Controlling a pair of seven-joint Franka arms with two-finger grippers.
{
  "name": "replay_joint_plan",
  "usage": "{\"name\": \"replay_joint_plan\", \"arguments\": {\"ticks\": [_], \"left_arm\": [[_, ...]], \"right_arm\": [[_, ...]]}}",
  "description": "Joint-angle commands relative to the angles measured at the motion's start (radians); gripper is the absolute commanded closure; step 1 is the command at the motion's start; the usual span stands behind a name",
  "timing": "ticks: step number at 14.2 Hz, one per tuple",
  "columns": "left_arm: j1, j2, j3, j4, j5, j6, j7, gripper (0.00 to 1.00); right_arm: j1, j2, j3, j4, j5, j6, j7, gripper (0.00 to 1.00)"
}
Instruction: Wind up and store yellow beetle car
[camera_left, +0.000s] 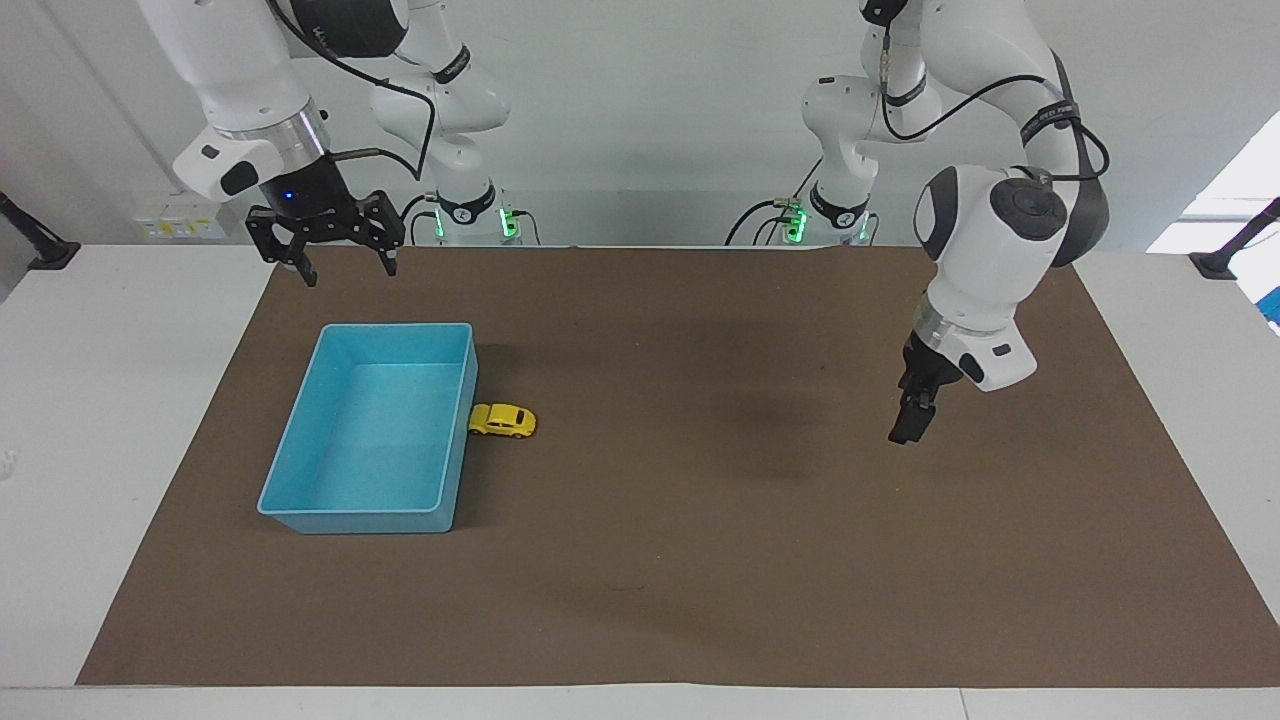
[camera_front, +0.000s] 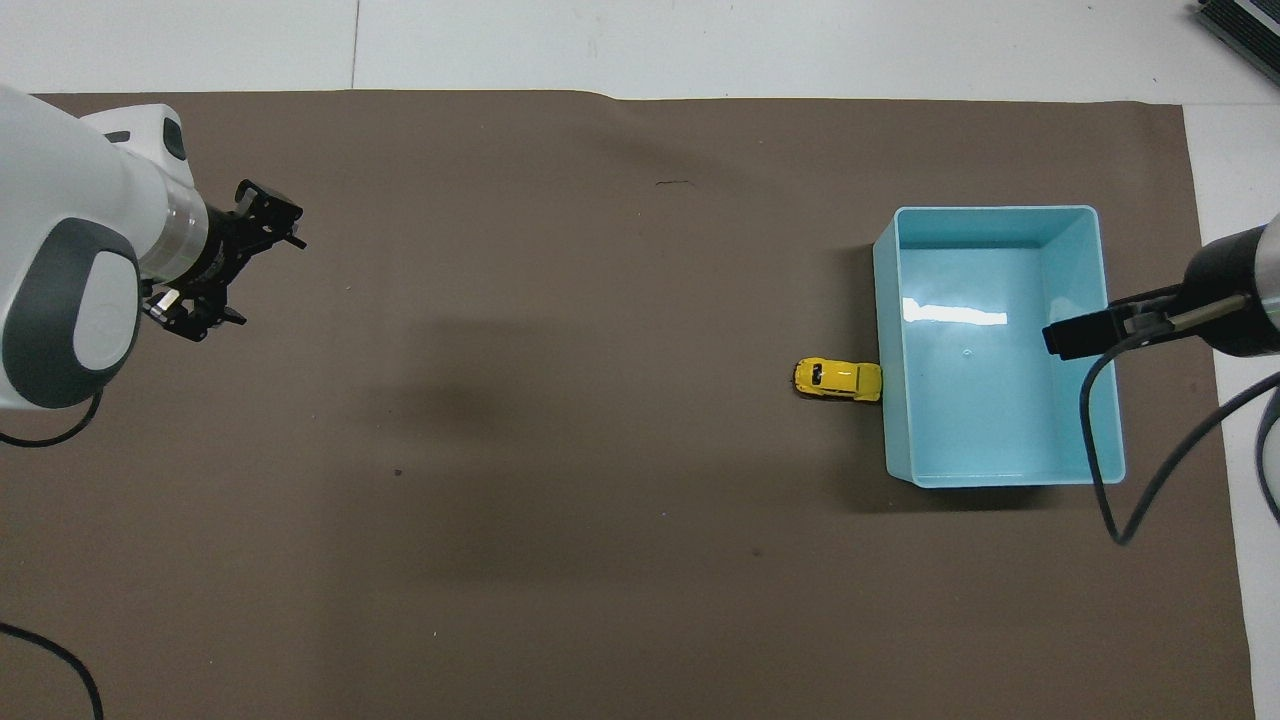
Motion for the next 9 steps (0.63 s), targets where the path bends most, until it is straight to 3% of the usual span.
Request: {"name": "replay_joint_plan", "arguments": {"ticks": [1,5,9], "left_arm": [[0.047,-0.035,-0.011,-0.016,0.014,-0.024,0.201,0.0],[0.13,-0.069,-0.011,-0.019,0.014,-0.077,0.491,0.0],[0.193,-0.107,-0.011,-0.016,0.014,-0.113,0.773,0.0]], "right_arm": [[-0.009,-0.027,0.022,-0.022,0.017,0.002,-0.151,0.0],[-0.003,-0.031,0.045,-0.025,0.008,0.0,-0.419,0.0],[0.035,-0.047,0.054,-0.056,-0.002,0.003,-0.559,0.0]]}}
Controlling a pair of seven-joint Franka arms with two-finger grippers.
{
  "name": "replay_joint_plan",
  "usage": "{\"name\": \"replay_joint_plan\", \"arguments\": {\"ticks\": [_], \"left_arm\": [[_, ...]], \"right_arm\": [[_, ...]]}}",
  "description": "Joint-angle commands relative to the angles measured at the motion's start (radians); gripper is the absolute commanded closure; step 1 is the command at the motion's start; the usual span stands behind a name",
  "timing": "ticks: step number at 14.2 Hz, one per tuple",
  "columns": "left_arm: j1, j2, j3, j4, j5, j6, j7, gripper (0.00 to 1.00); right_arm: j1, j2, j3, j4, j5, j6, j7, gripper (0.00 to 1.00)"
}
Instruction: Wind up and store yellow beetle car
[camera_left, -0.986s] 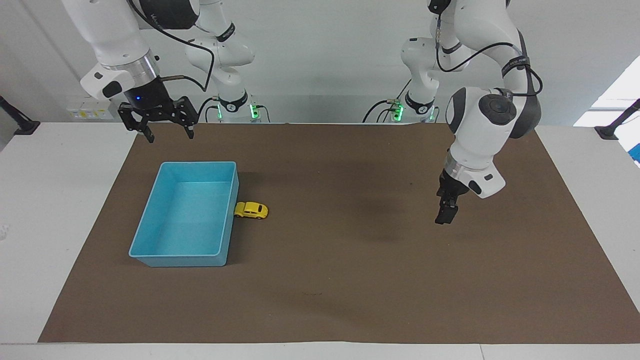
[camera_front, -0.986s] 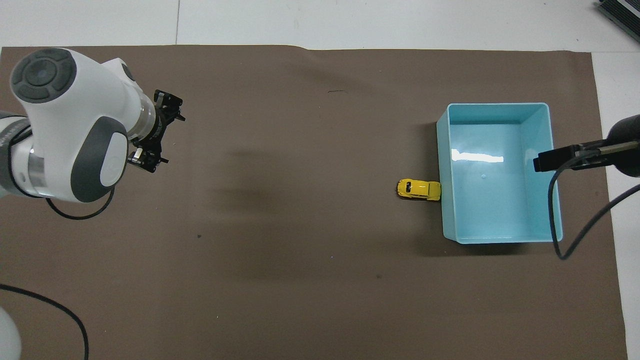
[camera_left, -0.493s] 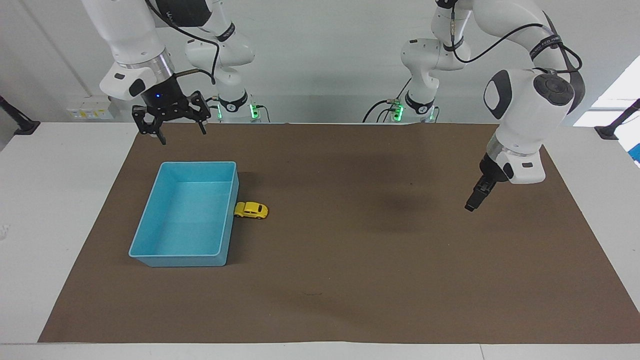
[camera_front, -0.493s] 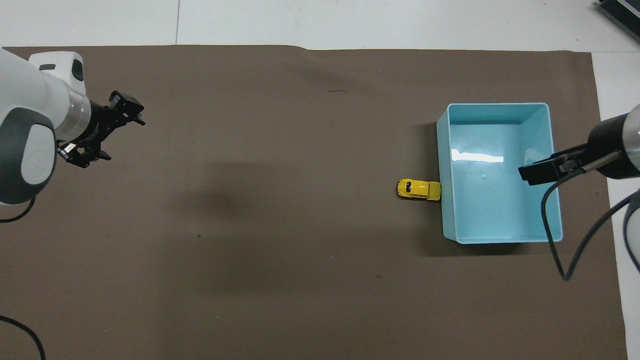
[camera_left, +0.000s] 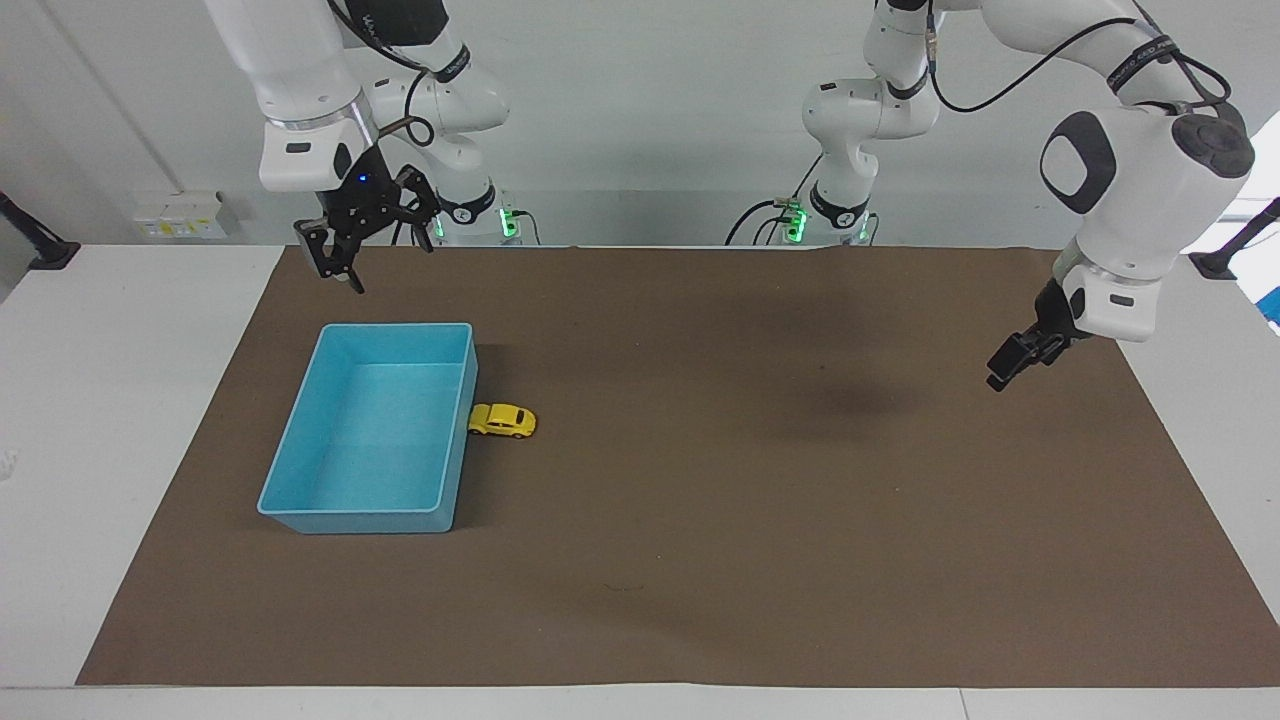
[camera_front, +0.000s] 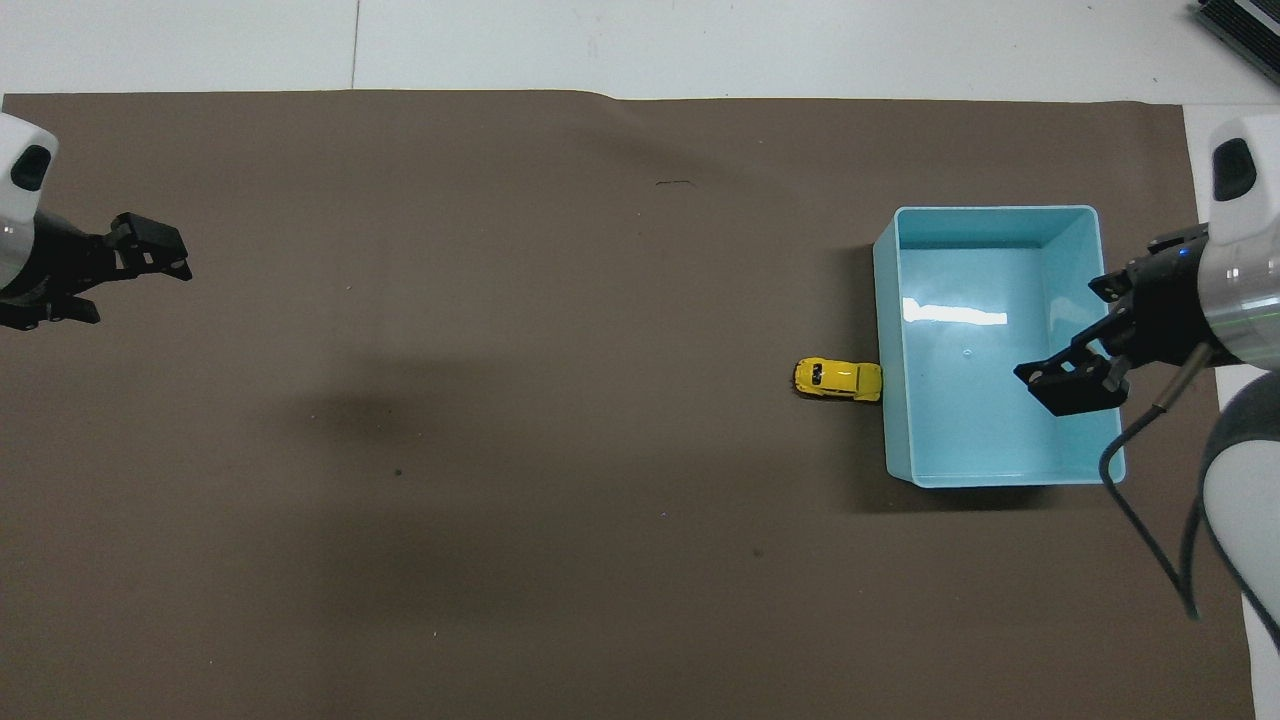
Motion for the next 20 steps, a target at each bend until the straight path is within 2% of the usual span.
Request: {"name": "replay_joint_plan", "arguments": {"ticks": [1,6,9,14,18,20], "left_arm": [[0.042,-0.043,-0.012,-0.015,0.014,-0.033,0.188,0.0],[0.062,-0.086,-0.012,-0.006,0.014,-0.045,0.453,0.0],[0.046,-0.132,-0.024,0.02,0.015,-0.065,0.454,0.0],[0.043,-0.152,-0.06,0.123,0.017,-0.275,0.441,0.0],[0.043,-0.17,-0.083,0.159,0.023,-0.381,0.435,0.0],[0.046,-0.199,-0.098,0.14,0.02,-0.372,0.424,0.0]], "right_arm": [[0.017,-0.03,0.008,-0.049,-0.001,0.013,-0.123,0.0],[0.026,-0.019,0.009,-0.075,-0.042,0.051,-0.324,0.0],[0.038,-0.015,0.009,-0.075,-0.052,0.06,-0.455,0.0],[0.038,-0.008,0.009,-0.074,-0.063,0.074,-0.645,0.0],[0.067,0.073,0.009,-0.065,-0.061,0.111,-0.736,0.0],[0.08,0.099,0.011,-0.065,-0.061,0.12,-0.75,0.0]]}}
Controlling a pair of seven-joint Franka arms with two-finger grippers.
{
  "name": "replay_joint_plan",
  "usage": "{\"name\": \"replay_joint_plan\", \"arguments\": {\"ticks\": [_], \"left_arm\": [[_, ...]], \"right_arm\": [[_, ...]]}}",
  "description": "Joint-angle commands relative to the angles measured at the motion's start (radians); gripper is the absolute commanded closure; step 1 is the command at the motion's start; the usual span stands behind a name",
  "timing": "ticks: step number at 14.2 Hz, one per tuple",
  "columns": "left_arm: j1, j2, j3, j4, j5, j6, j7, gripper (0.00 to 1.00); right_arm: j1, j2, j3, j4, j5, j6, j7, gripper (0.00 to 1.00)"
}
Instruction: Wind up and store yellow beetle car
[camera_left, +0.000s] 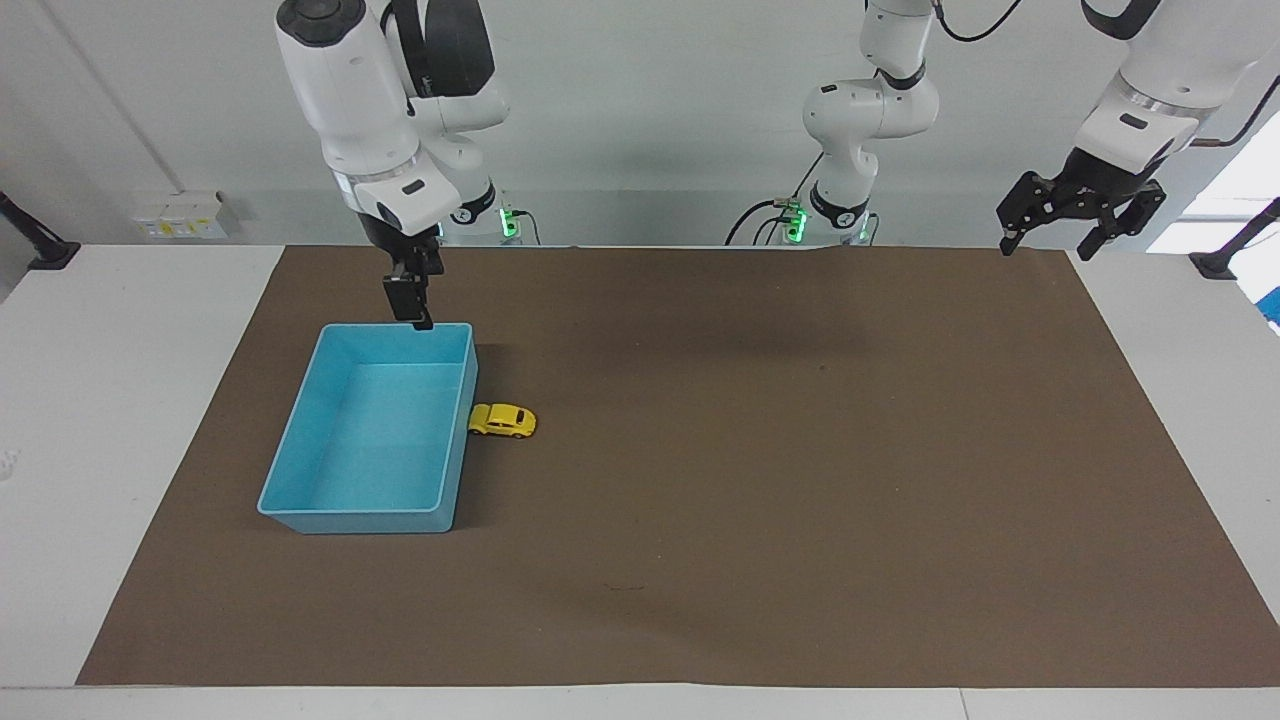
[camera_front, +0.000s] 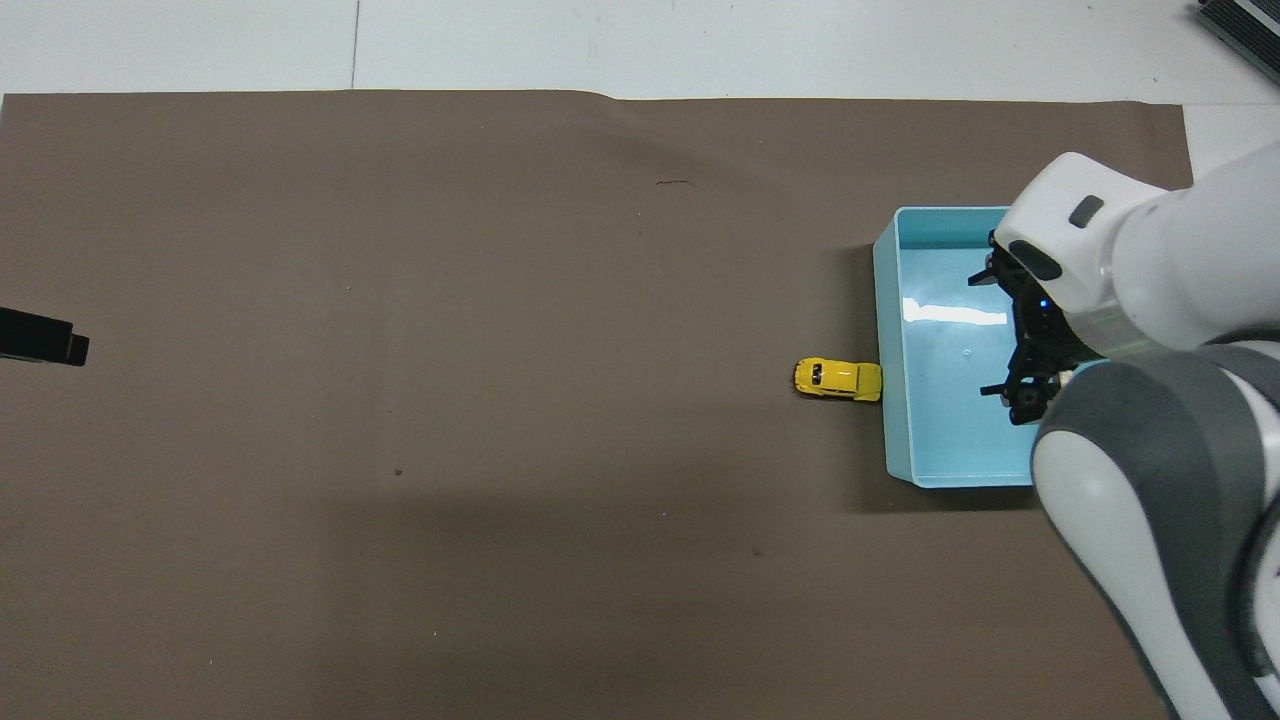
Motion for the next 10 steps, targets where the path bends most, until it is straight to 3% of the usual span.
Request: {"name": "replay_joint_plan", "arguments": {"ticks": [1,10], "left_arm": [[0.003,-0.028,-0.012,-0.011,0.019,-0.023,-0.013,0.0],[0.013,-0.031,-0.009,-0.017,-0.028,0.0,-0.024,0.0]], "right_arm": [[0.021,0.037,0.002,0.0,-0.013,0.023,-0.031,0.0],[0.021,0.127,0.004,-0.022,-0.006,0.1,-0.034,0.0]]}}
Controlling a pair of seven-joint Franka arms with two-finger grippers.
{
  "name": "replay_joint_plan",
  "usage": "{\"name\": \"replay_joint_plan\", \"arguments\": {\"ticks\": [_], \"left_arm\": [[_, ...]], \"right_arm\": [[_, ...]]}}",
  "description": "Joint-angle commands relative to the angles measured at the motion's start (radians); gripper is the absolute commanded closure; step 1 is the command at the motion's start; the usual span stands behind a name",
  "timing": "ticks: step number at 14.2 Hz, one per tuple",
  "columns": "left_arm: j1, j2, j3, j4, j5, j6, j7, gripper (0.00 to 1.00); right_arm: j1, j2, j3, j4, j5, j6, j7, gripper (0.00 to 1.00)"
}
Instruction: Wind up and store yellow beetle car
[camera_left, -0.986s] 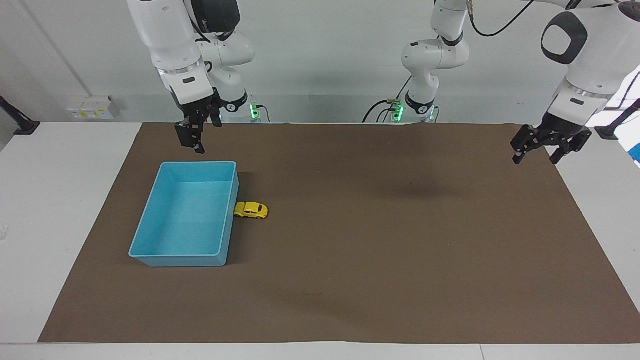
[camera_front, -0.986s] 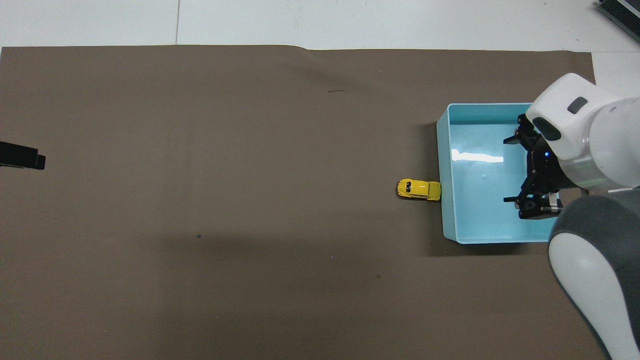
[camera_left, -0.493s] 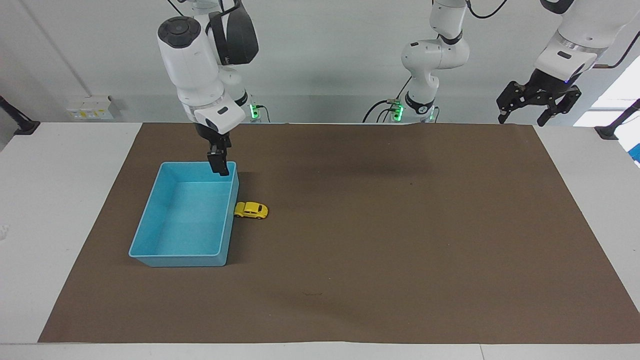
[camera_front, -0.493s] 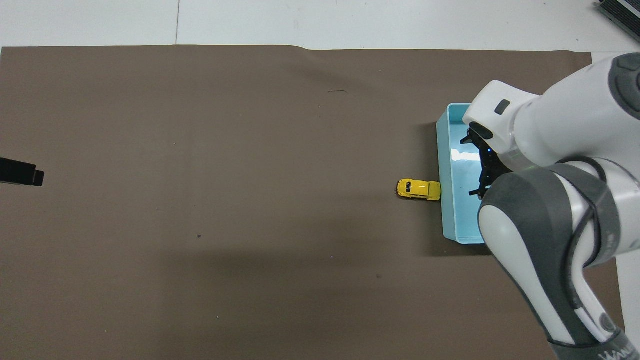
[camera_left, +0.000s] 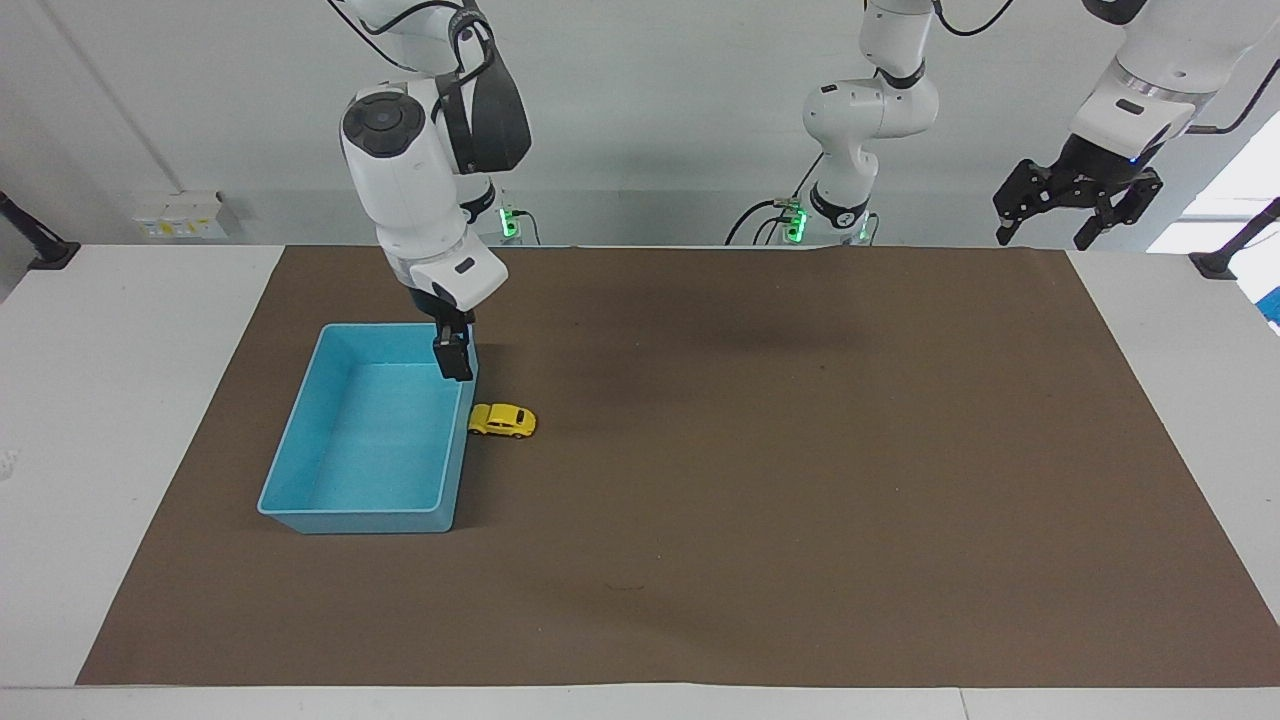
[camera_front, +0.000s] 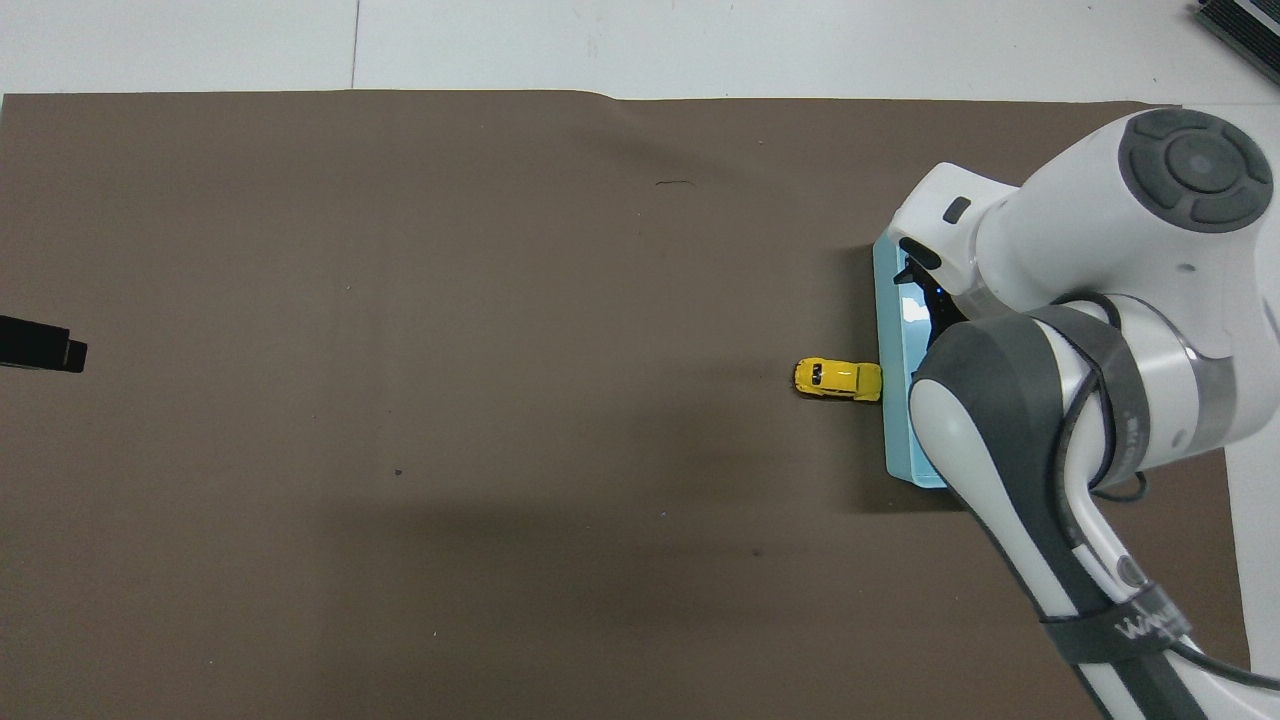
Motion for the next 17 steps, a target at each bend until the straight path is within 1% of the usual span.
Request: {"name": "replay_joint_plan", "arguments": {"ticks": [1,3,4,6,9,12,15,17], "left_arm": [[0.012,-0.02,-0.004,-0.02,-0.017,0.008,-0.017,0.0],[0.012,-0.02,-0.005,-0.023,-0.019,0.01,-0.019,0.0],[0.01,-0.023,-0.005,-0.024,-0.019,0.008,-0.019,0.0],[0.001,-0.034,-0.005,-0.053,-0.017,0.019,-0.016,0.0],[-0.002,-0.032,-0.01,-0.063,-0.02,0.034,-0.02,0.0],[-0.004,-0.032,-0.008,-0.063,-0.034,0.048,-0.054,0.0],[-0.004,-0.032,-0.008,-0.064,-0.034,0.047,-0.06,0.0],[-0.004,-0.032,-0.008,-0.063,-0.034,0.044,-0.059,0.0]], "right_arm": [[-0.011,0.006,0.003,-0.021,-0.006,0.031,-0.037,0.0],[-0.017,0.012,0.003,-0.038,-0.003,0.044,-0.063,0.0],[-0.017,0.01,0.003,-0.059,-0.003,0.07,-0.064,0.0],[-0.017,-0.004,0.003,-0.102,-0.003,0.104,-0.066,0.0],[-0.016,0.012,0.003,-0.113,0.0,0.123,-0.064,0.0],[-0.013,0.027,0.005,-0.144,0.009,0.193,-0.046,0.0],[-0.01,0.039,0.003,-0.151,0.011,0.21,-0.038,0.0],[-0.01,0.042,0.003,-0.18,0.011,0.239,-0.034,0.0]]}}
